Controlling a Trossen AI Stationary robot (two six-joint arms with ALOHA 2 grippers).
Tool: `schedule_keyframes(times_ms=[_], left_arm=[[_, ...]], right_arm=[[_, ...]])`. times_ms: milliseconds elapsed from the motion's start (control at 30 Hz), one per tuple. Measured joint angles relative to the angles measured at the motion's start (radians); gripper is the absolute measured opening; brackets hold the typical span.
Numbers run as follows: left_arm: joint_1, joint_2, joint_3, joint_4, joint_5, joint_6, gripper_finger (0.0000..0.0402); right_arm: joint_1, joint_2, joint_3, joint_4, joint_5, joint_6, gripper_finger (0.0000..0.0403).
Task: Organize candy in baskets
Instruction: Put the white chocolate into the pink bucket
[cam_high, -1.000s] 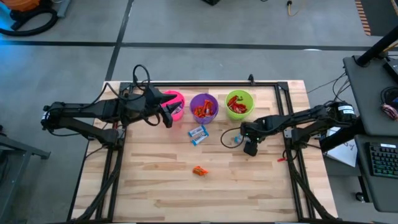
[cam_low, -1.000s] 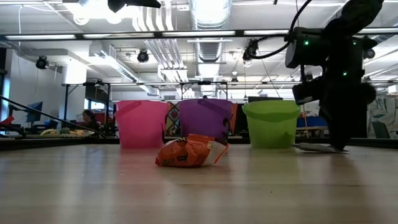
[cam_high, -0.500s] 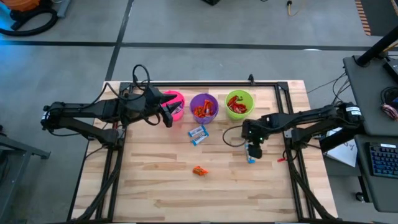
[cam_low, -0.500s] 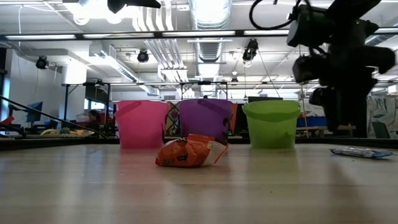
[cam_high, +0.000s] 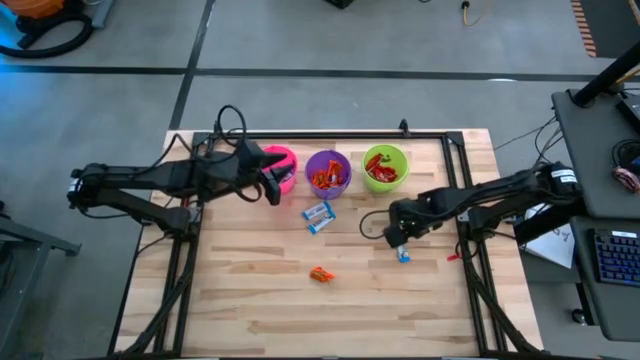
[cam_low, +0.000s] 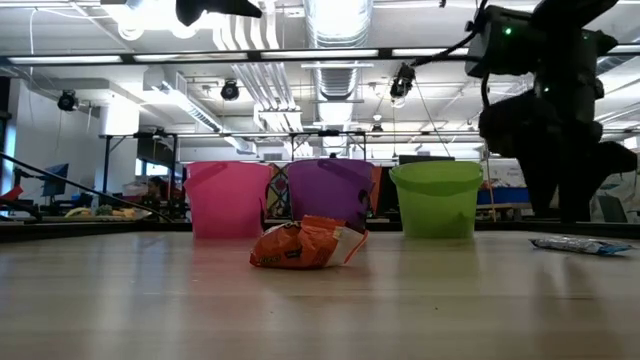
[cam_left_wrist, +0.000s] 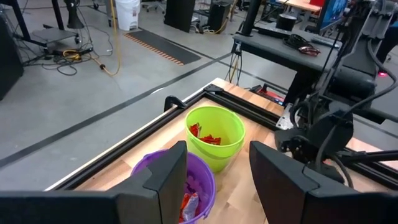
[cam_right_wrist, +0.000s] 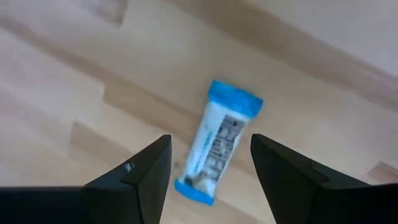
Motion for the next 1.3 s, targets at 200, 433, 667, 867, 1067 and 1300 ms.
schedule_keyframes(times_ms=[200,433,667,867,1067,1300], left_arm=[[0.000,0.017,0.000,0.001,0.000,0.000,0.0158],[0.000,0.015,0.000,0.034,0.000,0.000,0.0158],[0.001,0.040,0.000,0.053,-0.082,-0.055,0.0158],[-0.001,0.096,0.000,0.068,0.146,-0.063,0.0158],[-0.016,0.156,-0.015,0.265,0.384,0.006,0.0158],[-0.009,0.231,-0.031,0.444,0.373,-0.009,0.0158]], right_arm=[[0.022,0.093,0.000,0.007,0.031,0.005,0.0214],[0.021,0.217,0.020,0.032,0.050,-0.075,0.0190],[0.021,0.238,0.037,0.041,0.051,-0.141,0.0068],[0.020,0.167,0.057,0.041,0.059,-0.247,0.0021],[0.014,0.017,0.124,0.043,0.080,-0.415,0.0017],[-0.008,-0.112,0.209,0.120,0.233,-0.637,0.0017]])
